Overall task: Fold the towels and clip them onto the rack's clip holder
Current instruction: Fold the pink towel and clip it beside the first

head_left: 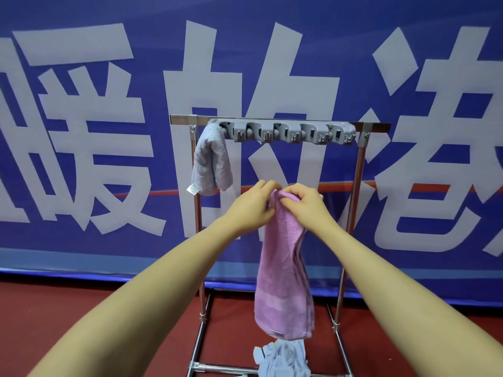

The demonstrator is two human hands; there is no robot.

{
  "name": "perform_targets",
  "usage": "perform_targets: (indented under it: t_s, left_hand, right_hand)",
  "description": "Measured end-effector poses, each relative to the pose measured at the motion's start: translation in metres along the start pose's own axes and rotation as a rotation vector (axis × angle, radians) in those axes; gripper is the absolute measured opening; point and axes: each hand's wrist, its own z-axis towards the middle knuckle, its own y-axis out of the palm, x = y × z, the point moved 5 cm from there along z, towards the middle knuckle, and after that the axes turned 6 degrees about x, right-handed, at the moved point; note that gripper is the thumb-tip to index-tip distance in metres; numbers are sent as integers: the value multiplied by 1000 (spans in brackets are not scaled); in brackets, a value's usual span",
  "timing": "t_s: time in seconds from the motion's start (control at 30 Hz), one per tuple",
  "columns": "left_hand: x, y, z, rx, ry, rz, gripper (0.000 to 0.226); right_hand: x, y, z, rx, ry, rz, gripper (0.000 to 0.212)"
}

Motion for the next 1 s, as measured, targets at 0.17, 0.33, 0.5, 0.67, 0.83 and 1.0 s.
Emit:
perform_targets:
  t_s: [0.17,0.33,0.5,0.67,0.83,1.0]
  left_hand:
    - [2,3,4,-47,-14,104,27]
    - [2,7,2,-19,-92,148,18]
    - [-7,-4,1,81,-87,195,21]
    - [1,-15,8,102,31,254,17]
    - [2,-23,11,41,76,104,16]
    - [8,-24,6,21,72,40,24]
  right_hand:
    - [7,-1,-3,-64,-13,2,15]
    - [9,-4,-5,-71,-1,17,19]
    - [29,-15,-3,-57,20,-85,8]
    - [31,-21,1,9,75,52,11]
    - [27,-17,2,13,82,143,15]
    - [23,-13,1,-17,100,227,16]
